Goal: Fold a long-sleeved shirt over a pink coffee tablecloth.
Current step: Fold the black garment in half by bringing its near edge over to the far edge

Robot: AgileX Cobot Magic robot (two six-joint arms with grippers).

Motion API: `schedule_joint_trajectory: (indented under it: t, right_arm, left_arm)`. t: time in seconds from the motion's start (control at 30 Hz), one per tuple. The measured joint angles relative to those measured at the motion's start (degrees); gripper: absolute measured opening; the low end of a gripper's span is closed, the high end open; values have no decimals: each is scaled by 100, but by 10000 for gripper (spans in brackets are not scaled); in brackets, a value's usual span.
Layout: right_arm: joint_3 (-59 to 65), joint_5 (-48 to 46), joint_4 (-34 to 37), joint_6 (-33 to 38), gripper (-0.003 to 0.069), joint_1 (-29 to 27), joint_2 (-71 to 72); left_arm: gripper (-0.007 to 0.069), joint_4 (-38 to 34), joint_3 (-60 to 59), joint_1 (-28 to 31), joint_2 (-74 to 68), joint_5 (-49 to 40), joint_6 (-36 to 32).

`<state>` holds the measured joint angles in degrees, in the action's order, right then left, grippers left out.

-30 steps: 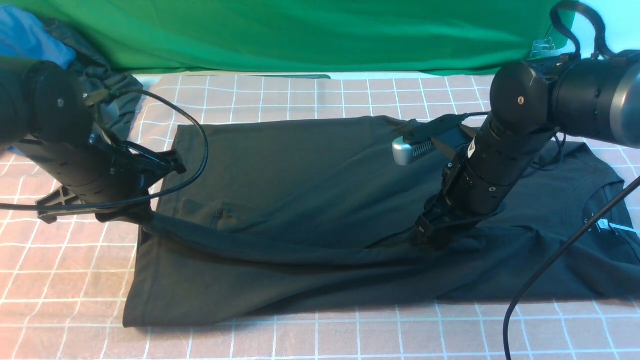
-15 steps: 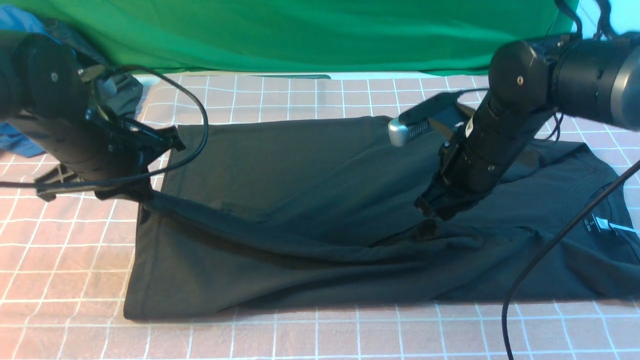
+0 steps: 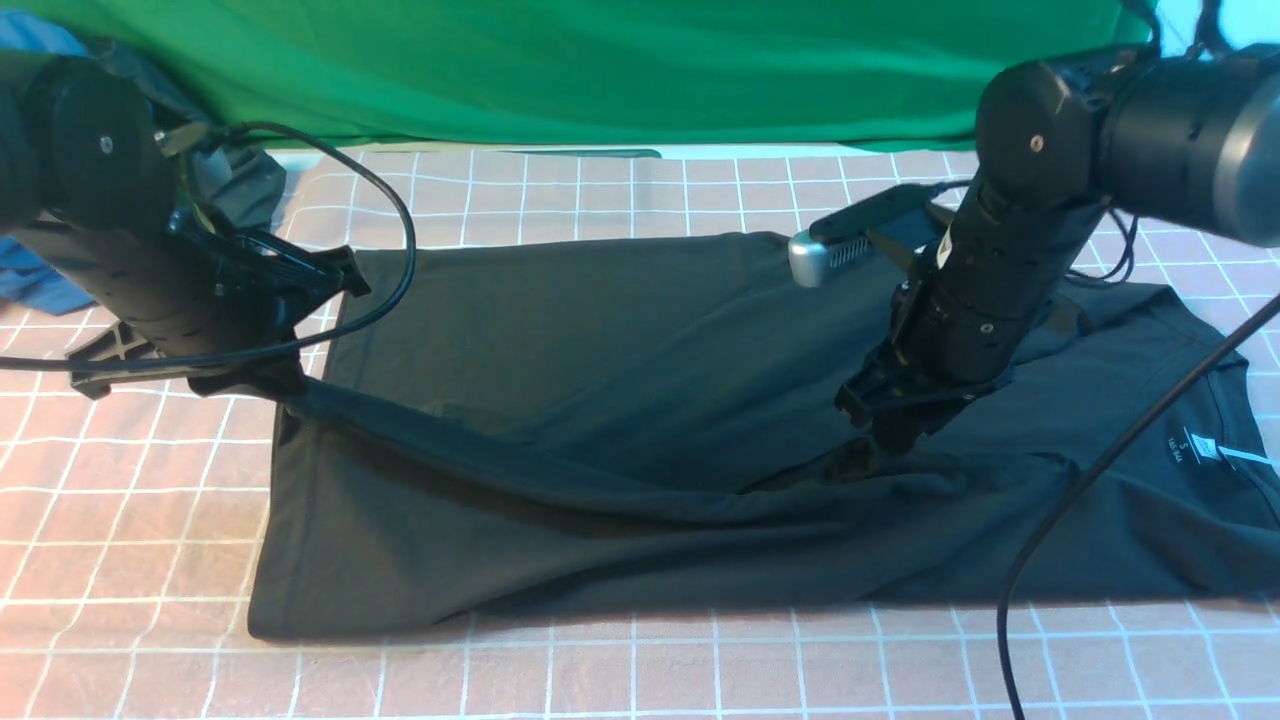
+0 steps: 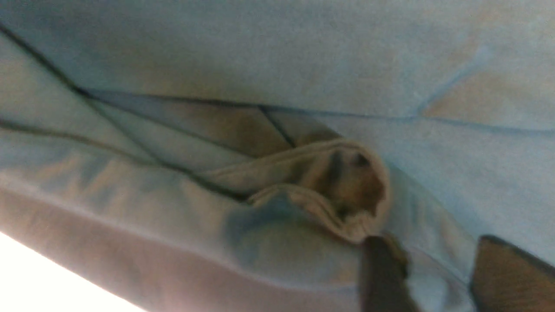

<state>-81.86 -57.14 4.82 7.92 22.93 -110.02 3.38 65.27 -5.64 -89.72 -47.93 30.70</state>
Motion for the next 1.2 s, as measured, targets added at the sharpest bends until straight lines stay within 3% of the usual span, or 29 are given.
schedule_joint_trajectory:
  t: [0.13, 0.9, 0.93, 1.07, 1.1, 1.13, 1.2]
  right_arm:
    - [0, 28, 140, -37, 416, 0, -246]
    - [-5, 310, 439, -130, 426, 31, -498]
    - [-5, 300, 426, -130, 414, 49, -521]
    - [-5, 289, 400, -25, 237, 86, -536]
    - [-5, 283, 400, 44, 132, 86, -536]
    - [-5, 272, 368, 96, 77, 86, -536]
    - [-5, 244, 341, 120, 66, 79, -531]
  left_arm:
    - [29, 0, 0, 0, 0, 0, 0]
    - [29, 0, 0, 0, 0, -38, 0]
    - [29, 0, 0, 0, 0, -39, 0]
    - [29, 0, 0, 0, 0, -39, 0]
    - [29, 0, 0, 0, 0, -44, 0]
    - [29, 0, 0, 0, 0, -43, 0]
    - [29, 0, 0, 0, 0, -43, 0]
